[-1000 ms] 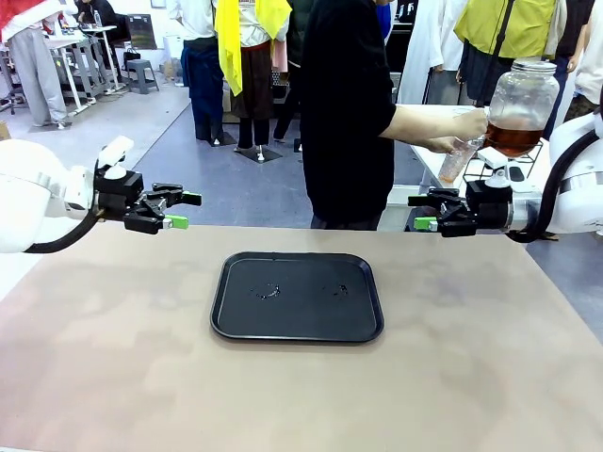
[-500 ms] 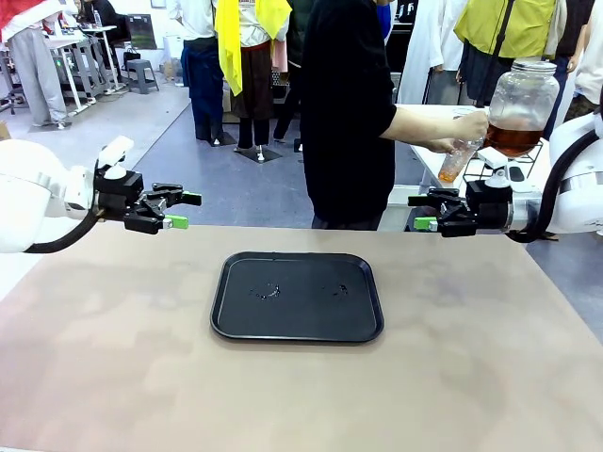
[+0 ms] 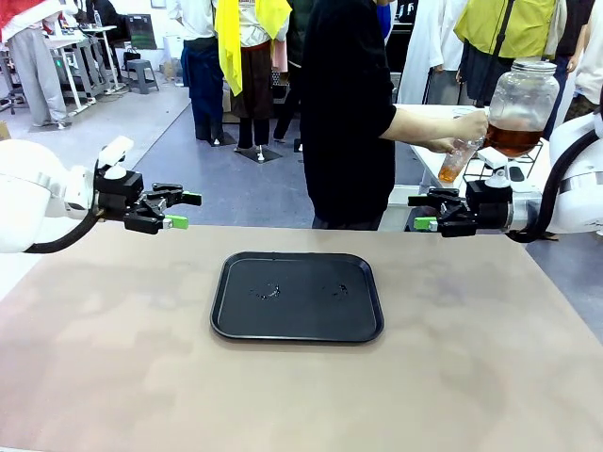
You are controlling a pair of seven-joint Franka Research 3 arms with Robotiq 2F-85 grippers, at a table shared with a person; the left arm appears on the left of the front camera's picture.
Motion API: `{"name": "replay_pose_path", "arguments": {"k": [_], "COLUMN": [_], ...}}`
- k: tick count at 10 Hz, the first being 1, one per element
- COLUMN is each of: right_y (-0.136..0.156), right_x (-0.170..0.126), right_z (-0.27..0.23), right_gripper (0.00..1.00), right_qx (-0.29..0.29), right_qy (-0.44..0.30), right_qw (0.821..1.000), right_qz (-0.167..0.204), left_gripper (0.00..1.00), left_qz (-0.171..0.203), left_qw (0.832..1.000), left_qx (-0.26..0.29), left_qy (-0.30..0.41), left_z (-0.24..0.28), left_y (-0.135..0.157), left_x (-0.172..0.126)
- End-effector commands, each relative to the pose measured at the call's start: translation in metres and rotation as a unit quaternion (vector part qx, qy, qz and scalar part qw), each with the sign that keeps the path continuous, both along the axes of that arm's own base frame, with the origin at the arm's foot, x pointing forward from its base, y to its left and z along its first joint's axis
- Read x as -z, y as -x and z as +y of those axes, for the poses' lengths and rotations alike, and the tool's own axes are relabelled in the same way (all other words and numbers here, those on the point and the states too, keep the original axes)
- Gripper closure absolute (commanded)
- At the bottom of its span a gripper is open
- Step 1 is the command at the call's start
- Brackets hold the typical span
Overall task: Pour the drink into the iced cup.
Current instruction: Open the gripper to release the iced cup you were holding.
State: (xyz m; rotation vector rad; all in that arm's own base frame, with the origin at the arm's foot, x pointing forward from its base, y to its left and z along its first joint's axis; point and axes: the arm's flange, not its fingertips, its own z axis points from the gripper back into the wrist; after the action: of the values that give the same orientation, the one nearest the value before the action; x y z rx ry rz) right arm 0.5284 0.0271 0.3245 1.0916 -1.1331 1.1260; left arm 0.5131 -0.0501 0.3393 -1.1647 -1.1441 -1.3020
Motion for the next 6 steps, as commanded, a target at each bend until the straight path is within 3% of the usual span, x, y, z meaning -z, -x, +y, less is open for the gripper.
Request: {"name": "replay_pose_path", "arguments": {"k": [1, 6], "right_y": [0.0009, 0.0009], "right_x": [-0.0029, -0.0029], "right_z": [-0.0015, -0.0015], "right_gripper": [0.00, 0.00], "right_qx": [-0.003, -0.003], "right_qy": [-0.004, -0.004], "right_qw": [1.000, 1.000], "right_qz": [0.006, 0.006], "left_gripper": [0.00, 0.00], "left_qz": [0.000, 0.000], "left_qw": [1.000, 1.000], "left_qx": [-0.001, -0.001], "left_qy": [0.001, 0.001], "left_z": [0.0014, 0.0014], "left_y": [0.0003, 0.0003], "left_x": [-0.0004, -0.0004]}}
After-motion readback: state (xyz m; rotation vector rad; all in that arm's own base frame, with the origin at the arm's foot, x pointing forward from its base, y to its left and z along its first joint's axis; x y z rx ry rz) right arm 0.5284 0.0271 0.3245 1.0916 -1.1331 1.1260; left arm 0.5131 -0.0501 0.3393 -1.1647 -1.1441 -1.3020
